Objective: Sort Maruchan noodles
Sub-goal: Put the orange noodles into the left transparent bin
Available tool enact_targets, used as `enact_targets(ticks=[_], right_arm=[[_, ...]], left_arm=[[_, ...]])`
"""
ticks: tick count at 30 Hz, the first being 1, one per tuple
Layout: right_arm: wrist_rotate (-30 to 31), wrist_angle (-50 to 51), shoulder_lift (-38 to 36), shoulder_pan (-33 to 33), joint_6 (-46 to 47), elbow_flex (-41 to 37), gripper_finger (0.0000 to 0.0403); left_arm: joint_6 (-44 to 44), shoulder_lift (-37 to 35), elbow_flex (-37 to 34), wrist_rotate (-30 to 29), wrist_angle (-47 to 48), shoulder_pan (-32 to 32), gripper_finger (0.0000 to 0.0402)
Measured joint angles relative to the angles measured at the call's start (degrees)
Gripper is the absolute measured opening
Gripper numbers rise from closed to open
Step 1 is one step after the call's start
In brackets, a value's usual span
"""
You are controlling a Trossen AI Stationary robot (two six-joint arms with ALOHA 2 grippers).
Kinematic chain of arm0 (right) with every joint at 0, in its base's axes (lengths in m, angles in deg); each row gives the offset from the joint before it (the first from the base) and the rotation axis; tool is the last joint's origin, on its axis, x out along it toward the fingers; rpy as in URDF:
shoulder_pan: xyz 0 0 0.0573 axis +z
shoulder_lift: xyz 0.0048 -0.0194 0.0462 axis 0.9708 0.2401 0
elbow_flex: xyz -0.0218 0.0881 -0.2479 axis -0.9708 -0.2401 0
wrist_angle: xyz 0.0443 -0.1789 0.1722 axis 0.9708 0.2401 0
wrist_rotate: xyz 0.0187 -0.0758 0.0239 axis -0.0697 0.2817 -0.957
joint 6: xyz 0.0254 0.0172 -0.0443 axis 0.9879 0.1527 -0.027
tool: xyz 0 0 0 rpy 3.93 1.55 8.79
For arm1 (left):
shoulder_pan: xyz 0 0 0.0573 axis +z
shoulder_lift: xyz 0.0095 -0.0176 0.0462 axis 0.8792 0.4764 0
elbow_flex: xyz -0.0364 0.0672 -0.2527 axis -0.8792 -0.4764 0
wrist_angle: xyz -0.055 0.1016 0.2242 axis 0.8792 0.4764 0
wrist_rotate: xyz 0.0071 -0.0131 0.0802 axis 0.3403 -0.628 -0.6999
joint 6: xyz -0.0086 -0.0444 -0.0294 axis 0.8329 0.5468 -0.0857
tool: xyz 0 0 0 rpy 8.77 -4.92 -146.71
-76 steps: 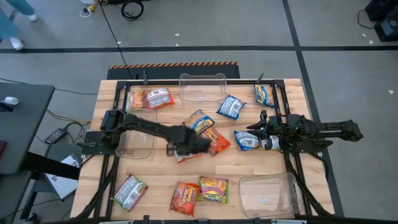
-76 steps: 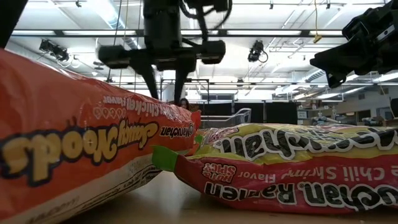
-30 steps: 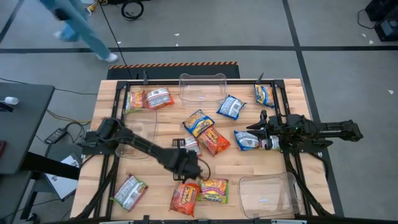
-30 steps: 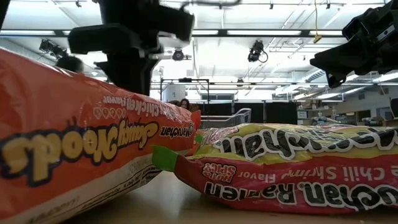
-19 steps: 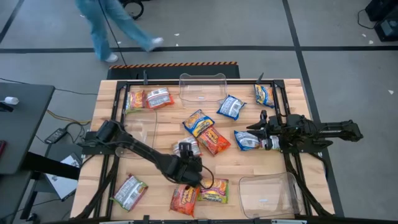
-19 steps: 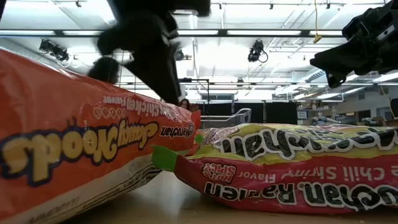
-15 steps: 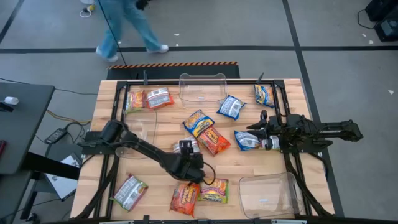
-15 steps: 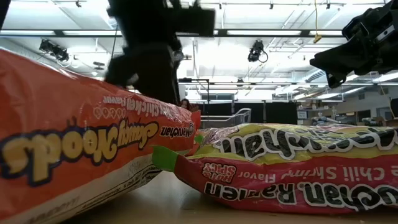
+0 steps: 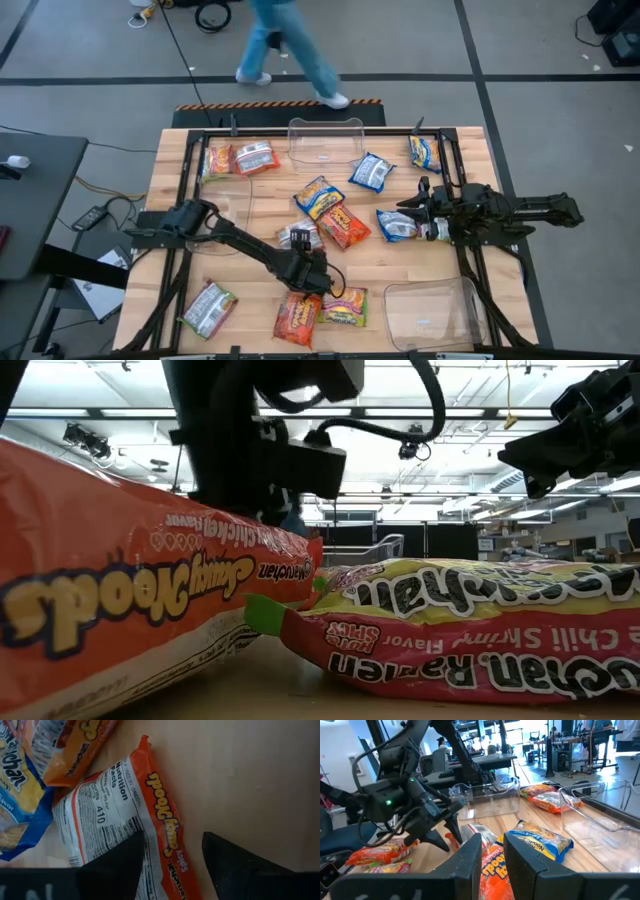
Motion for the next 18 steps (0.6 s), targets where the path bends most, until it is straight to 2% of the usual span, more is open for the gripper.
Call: enact_targets(ticks=[7, 9, 12, 16, 18], right_arm=[[-0.02, -0.28, 0.03, 0.00, 0.00, 0.01, 0.0087], [0.00, -0.28, 0.10, 0.00, 0.00, 0.00, 0.0087], [0.00, -0.46, 0.11, 0.00, -0.02, 0.02, 0.0087], [0.00, -0.46, 0.11, -0.01, 0.00, 0.00, 0.0087], [-0.01, -0.46, 0.11, 0.00, 0.00, 0.00, 0.0087]], left_arm=[[4.01, 0.48, -0.02, -9.28, 4.29, 1.13, 0.0161], [4.50, 0.48, -0.02, -10.05, 5.25, 1.62, 0.0145], [4.56, 0.73, -0.02, -7.86, 5.47, 2.96, 0.0104], [3.42, 0.53, -0.02, -3.40, 7.54, 4.41, 0.0019], [2.91, -0.68, -0.01, -1.10, 9.29, 4.55, 0.0010]])
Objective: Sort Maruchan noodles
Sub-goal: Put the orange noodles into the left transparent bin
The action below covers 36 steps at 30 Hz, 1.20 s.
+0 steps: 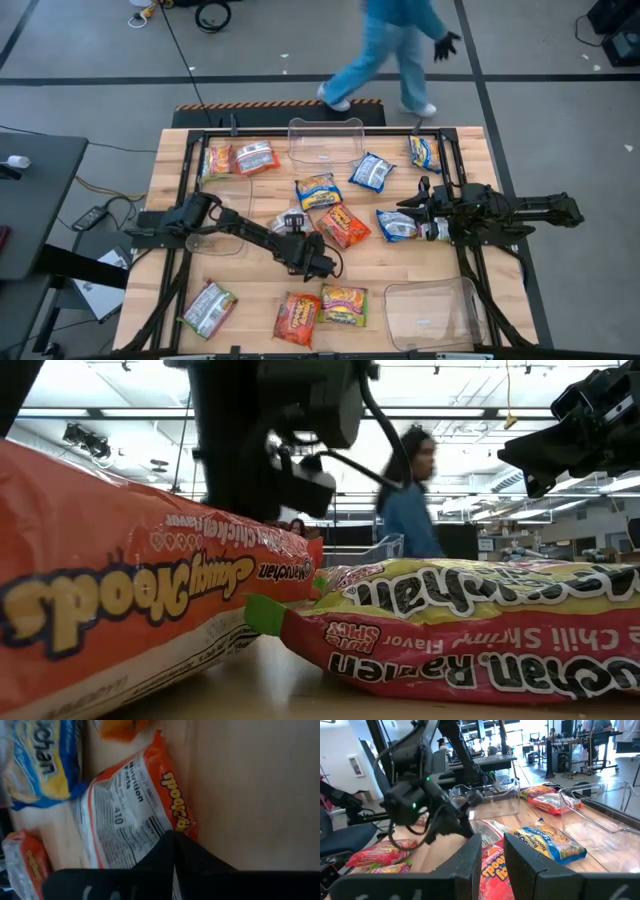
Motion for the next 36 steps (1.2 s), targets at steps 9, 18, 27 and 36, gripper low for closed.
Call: enact_targets(ticks=[9, 18, 27, 36], right_arm=[[0.00, 0.00, 0.00, 0.00, 0.00, 0.02, 0.0087], [0.00, 0.02, 0.00, 0.00, 0.01, 0.01, 0.0087], [-0.01, 0.02, 0.00, 0.00, 0.01, 0.01, 0.0087], [-0.01, 0.00, 0.00, -0.02, 0.00, 0.00, 0.0087]], left_arm=[[-4.54, -17.20, 1.23, 4.75, 13.76, -0.49, 0.0003], [-12.13, -38.75, 1.23, 12.45, 27.49, -0.53, 0.0002], [-16.35, -55.57, -4.27, 12.10, 29.66, 2.13, 0.0001], [-29.93, -60.71, -22.18, 11.85, 21.97, 12.29, 0.0001]])
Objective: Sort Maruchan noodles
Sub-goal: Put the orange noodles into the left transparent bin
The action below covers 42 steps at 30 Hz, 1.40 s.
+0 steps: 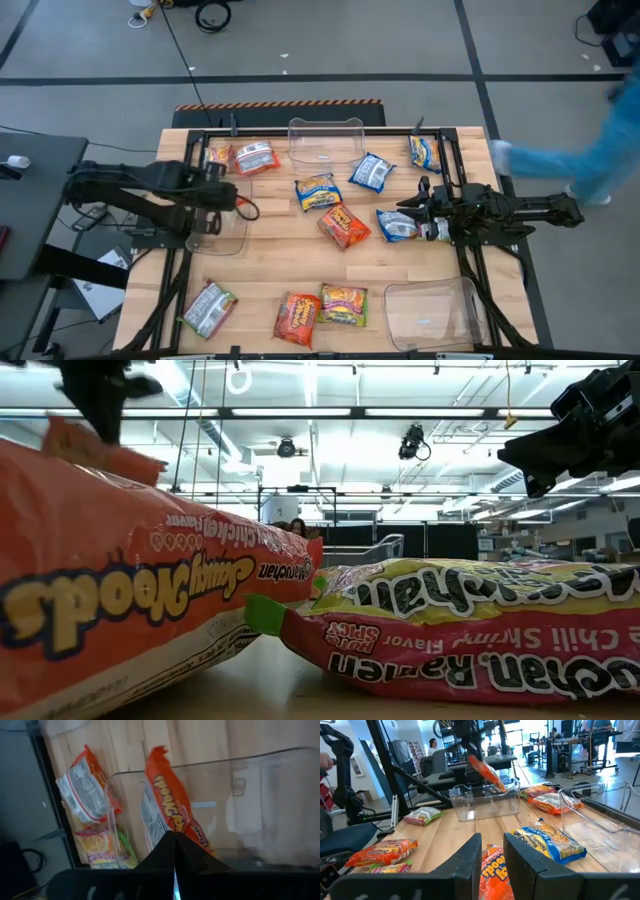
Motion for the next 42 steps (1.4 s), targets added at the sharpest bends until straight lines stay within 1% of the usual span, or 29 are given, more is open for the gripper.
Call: enact_targets(ticks=[5, 10, 13, 15, 19, 22, 25, 28, 32, 36, 39, 42], right_arm=[[0.00, 0.00, 0.00, 0.02, -0.01, 0.01, 0.0087], [0.00, -0.06, 0.02, 0.02, -0.02, 0.01, 0.0087], [0.00, -0.14, 0.00, 0.02, -0.02, 0.01, 0.0087], [0.02, -0.42, 0.00, 0.00, 0.00, 0.02, 0.0087], [0.32, -1.00, 0.00, 0.00, -0.08, 0.02, 0.0087], [3.06, -1.24, 0.02, 0.00, -3.10, 0.01, 0.0087], [3.47, -1.34, 0.02, 0.02, -4.43, 0.01, 0.0087], [3.43, -1.56, 0.02, 0.00, -3.53, 0.00, 0.0087], [4.45, -3.39, 0.02, 0.00, -3.12, 0.01, 0.0087], [4.52, -6.81, 0.01, 0.00, -3.38, 0.00, 0.0087], [4.51, -9.97, 0.00, 0.00, -2.64, 0.00, 0.0087], [5.13, -12.15, 0.02, 0.00, -3.56, 0.00, 0.0087]], left_arm=[[-8.97, 0.58, -7.83, 3.26, -8.98, 4.77, 0.0000], [-18.34, 0.82, -12.19, 4.80, -12.28, 10.68, 0.0000], [-21.96, 0.83, -14.85, 7.04, -15.41, 15.12, 0.0000], [-23.86, 0.83, -16.28, 7.20, -17.20, 18.03, 0.0000], [-25.40, 0.85, -17.29, 7.00, -21.39, 23.81, 0.0000], [-25.44, 0.85, -17.32, 6.97, -23.78, 28.04, 0.0000], [-25.91, 1.77, -17.32, 7.01, -25.63, 31.69, 0.0000], [-26.96, 3.93, -17.29, 7.02, -27.39, 35.19, 0.0000], [-27.04, 8.67, -17.29, 6.44, -29.89, 39.35, 0.0000], [-26.65, 12.68, -17.29, 2.46, -32.33, 41.94, 0.0003], [-26.14, 13.71, -17.29, 0.06, -32.70, 42.81, 0.0006], [-24.90, 13.92, -17.29, -0.73, -34.37, 43.21, 0.0007]])
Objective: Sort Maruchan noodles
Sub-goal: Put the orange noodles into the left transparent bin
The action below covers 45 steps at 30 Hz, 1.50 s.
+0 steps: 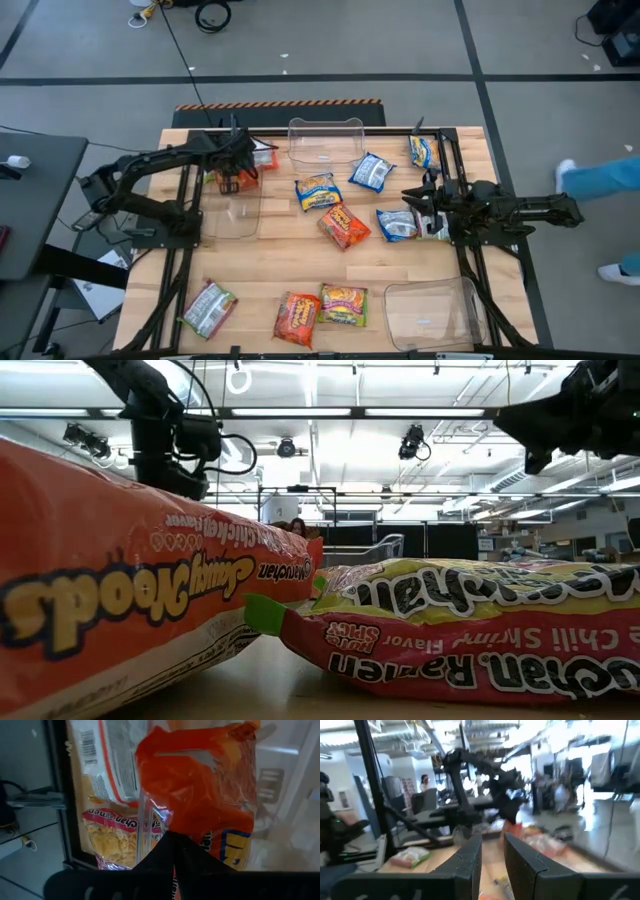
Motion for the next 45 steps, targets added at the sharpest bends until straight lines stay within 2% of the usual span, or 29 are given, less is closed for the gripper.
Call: enact_targets(ticks=[3, 6, 8, 12, 16, 24, 27, 30, 33, 36, 40, 45], right_arm=[[6.15, -0.77, 0.01, 0.00, -1.35, 0.00, 0.0087], [15.30, -2.20, 0.03, 0.00, 4.78, 0.00, 0.0087], [17.23, -2.85, 0.30, -0.04, 6.19, 0.01, 0.0087], [16.01, -2.59, 3.33, 0.02, 3.61, 2.07, 0.0087], [15.55, -2.47, 10.36, 0.02, 2.16, 5.95, 0.0087], [12.23, -2.22, 32.30, 0.09, -0.37, 16.69, 0.0087], [13.05, -2.20, 40.56, 0.09, 0.85, 21.71, 0.0087], [16.50, -1.19, 48.29, 0.09, 5.74, 27.70, 0.0087], [18.25, 5.63, 55.46, 0.07, 10.68, 35.27, 0.0087], [15.56, 16.55, 62.46, 0.14, 9.78, 43.97, 0.0087], [15.40, 30.31, 71.51, 1.03, 9.52, 54.19, 0.0087], [10.56, 35.07, 80.01, 1.42, 8.57, 60.16, 0.0087]], left_arm=[[2.08, 0.00, 0.00, -0.77, -2.21, -0.06, 0.0008], [2.89, 0.00, 0.00, -1.15, -2.90, -0.04, 0.0009], [3.70, 0.00, 0.00, -1.87, -3.02, -0.07, 0.0009], [4.44, 0.00, 0.00, -2.77, -2.82, -0.04, 0.0016], [4.49, 0.00, 0.00, -2.87, -2.62, -0.07, 0.0042], [4.51, 0.00, 1.35, -4.13, -0.72, -0.11, 0.0107], [4.86, -0.02, 3.40, -4.33, -0.01, -0.13, 0.0121], [5.10, -0.04, 4.89, -4.45, -0.14, -0.11, 0.0130], [4.27, -0.04, 5.76, -4.44, 0.02, -0.11, 0.0135], [4.15, -0.04, 6.65, -4.45, 0.52, -0.11, 0.0135], [4.36, -0.12, 8.84, -4.47, 3.13, -0.12, 0.0135], [10.56, -2.53, 11.21, -4.06, 7.20, -0.11, 0.0135]])
